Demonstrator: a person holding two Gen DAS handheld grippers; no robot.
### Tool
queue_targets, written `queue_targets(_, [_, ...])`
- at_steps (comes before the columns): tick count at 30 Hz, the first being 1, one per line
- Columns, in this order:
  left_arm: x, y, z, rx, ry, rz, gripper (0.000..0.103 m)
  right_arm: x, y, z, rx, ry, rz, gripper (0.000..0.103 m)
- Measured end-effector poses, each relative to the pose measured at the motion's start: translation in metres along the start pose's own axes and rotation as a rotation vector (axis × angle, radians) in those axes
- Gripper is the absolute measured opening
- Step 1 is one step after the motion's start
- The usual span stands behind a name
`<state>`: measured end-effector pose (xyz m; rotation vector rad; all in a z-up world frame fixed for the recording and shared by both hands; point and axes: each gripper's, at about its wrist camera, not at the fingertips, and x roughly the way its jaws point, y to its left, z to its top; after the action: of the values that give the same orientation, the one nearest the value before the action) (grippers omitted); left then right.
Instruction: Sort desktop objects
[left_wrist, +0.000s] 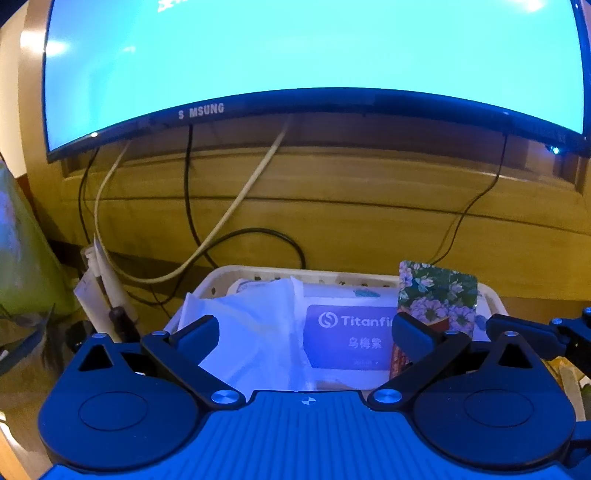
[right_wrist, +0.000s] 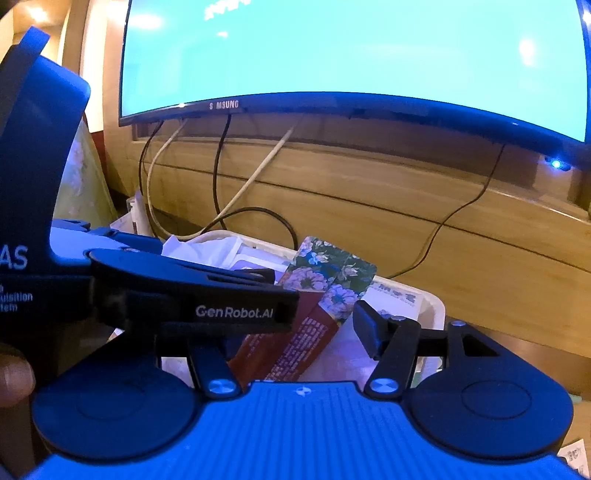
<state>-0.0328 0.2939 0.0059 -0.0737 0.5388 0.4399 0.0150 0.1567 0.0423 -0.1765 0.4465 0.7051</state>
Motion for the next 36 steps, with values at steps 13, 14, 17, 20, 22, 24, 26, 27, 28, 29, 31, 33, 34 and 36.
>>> queue_targets(13, [-0.017, -0.002, 0.009, -0.027, -0.023, 0.032, 0.103, -0.016, -0.008, 0.003, -0.003, -0.03, -0.008, 0.067])
queue_targets(14, [-0.019, -0.002, 0.009, -0.026, -0.023, 0.025, 0.103, -0.018, -0.008, 0.004, -0.003, -0.033, -0.007, 0.067])
queue_targets(17, [-0.024, -0.004, 0.01, -0.028, -0.015, 0.021, 0.103, -0.024, -0.01, 0.004, -0.001, -0.043, -0.003, 0.067])
queue_targets(20, [-0.031, -0.007, 0.01, -0.034, -0.004, 0.002, 0.103, -0.03, -0.014, 0.004, 0.003, -0.053, -0.003, 0.069])
queue_targets(22, [-0.034, -0.01, 0.01, -0.036, 0.008, -0.001, 0.103, -0.033, -0.016, 0.002, 0.006, -0.055, -0.007, 0.07])
queue_targets(24, [-0.037, -0.013, 0.01, -0.036, 0.005, 0.018, 0.103, -0.034, -0.018, 0.001, 0.009, -0.053, -0.005, 0.07])
queue_targets(26, [-0.04, -0.016, 0.009, -0.032, 0.013, 0.022, 0.103, -0.036, -0.02, 0.0, 0.009, -0.05, -0.004, 0.07])
queue_targets(27, [-0.042, -0.017, 0.008, -0.033, 0.015, 0.022, 0.103, -0.037, -0.02, -0.001, 0.009, -0.049, -0.002, 0.07])
queue_targets(28, [-0.044, -0.018, 0.008, -0.037, 0.017, 0.025, 0.103, -0.038, -0.021, -0.001, 0.009, -0.049, 0.0, 0.07])
queue_targets(29, [-0.046, -0.019, 0.007, -0.04, 0.019, 0.034, 0.103, -0.039, -0.021, -0.002, 0.008, -0.049, 0.003, 0.07])
queue_targets(31, [-0.049, -0.022, 0.005, -0.042, 0.028, 0.046, 0.103, -0.041, -0.022, -0.002, 0.01, -0.051, 0.008, 0.07])
queue_targets(33, [-0.051, -0.023, 0.004, -0.053, 0.037, 0.055, 0.103, -0.044, -0.024, -0.003, 0.011, -0.053, 0.015, 0.07])
queue_targets(34, [-0.052, -0.023, 0.004, -0.062, 0.044, 0.053, 0.103, -0.045, -0.024, -0.003, 0.011, -0.054, 0.017, 0.07])
queue_targets(36, [-0.054, -0.022, 0.002, -0.079, 0.054, 0.047, 0.103, -0.047, -0.025, -0.004, 0.011, -0.056, 0.018, 0.07])
